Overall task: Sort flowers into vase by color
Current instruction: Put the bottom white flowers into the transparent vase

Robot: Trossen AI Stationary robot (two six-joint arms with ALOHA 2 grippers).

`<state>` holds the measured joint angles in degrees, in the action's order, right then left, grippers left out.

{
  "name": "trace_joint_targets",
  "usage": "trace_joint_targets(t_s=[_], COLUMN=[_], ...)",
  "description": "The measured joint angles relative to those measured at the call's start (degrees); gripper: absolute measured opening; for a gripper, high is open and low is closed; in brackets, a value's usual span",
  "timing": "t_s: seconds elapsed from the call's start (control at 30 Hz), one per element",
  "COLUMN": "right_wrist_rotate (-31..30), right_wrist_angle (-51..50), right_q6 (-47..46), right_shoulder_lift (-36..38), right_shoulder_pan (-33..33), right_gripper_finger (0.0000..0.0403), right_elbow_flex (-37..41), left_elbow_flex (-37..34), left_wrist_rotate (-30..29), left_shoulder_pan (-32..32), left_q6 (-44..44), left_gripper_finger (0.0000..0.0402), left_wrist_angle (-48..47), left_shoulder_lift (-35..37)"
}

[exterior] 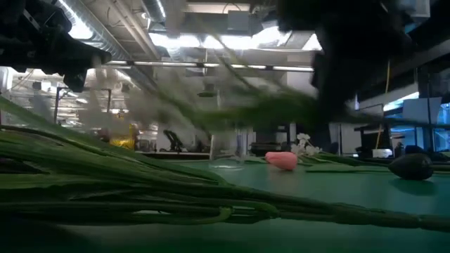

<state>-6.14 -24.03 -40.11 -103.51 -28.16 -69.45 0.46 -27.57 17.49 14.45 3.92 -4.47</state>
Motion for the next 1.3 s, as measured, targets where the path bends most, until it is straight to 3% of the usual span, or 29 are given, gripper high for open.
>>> trace_joint_targets(t_s=[0.1, 0.3, 0.37, 0.5, 0.7, 0.97, 1.07, 1.17, 1.3], right_wrist_rotate=[-2.76, -16.25, -19.76, -21.03, -15.82, 6.35, 10.21, 12.23, 14.06], right_wrist_angle=[0.41, 6.12, 10.94, 25.13, 45.16, 76.18, 88.03, 91.71, 88.87], right_q6=[3.60, 13.19, 17.45, 27.54, 39.26, 43.65, 44.00, 42.83, 41.17], right_shoulder_lift=[0.62, 5.02, 6.76, 9.39, 13.36, 16.05, 16.05, 16.07, 15.73], right_shoulder_pan=[0.00, 0.00, 0.07, 0.90, 4.57, 14.41, 18.94, 24.02, 29.40], right_gripper_finger=[0.0008, 0.0011, 0.0006, 0.0008, 0.0005, 0.0004, 0.0003, 0.0003, 0.0003], right_elbow_flex=[-3.06, -4.35, -3.57, -1.92, 3.47, 16.18, 19.71, 21.18, 21.33], left_elbow_flex=[-0.01, 0.00, 0.01, -0.01, 0.00, -0.01, 0.00, -0.01, 0.00], left_wrist_rotate=[0.00, 0.01, 0.00, 0.00, 0.02, 0.03, 0.02, 0.00, 0.02], left_shoulder_pan=[-0.01, 0.00, 0.01, 0.01, 0.00, 0.00, -0.01, 0.01, 0.00], left_q6=[-0.01, 0.01, -0.01, -0.01, 0.01, 0.00, 0.01, 0.01, 0.01], left_gripper_finger=[0.0000, 0.0000, 0.0000, 0.0000, 0.0000, 0.0000, 0.0000, 0.0000, 0.0000], left_wrist_angle=[0.00, 0.00, -0.02, -0.02, -0.02, -0.02, -0.02, -0.02, -0.02], left_shoulder_lift=[0.00, 0.00, -0.01, 0.00, 0.00, -0.02, 0.00, 0.00, -0.02])
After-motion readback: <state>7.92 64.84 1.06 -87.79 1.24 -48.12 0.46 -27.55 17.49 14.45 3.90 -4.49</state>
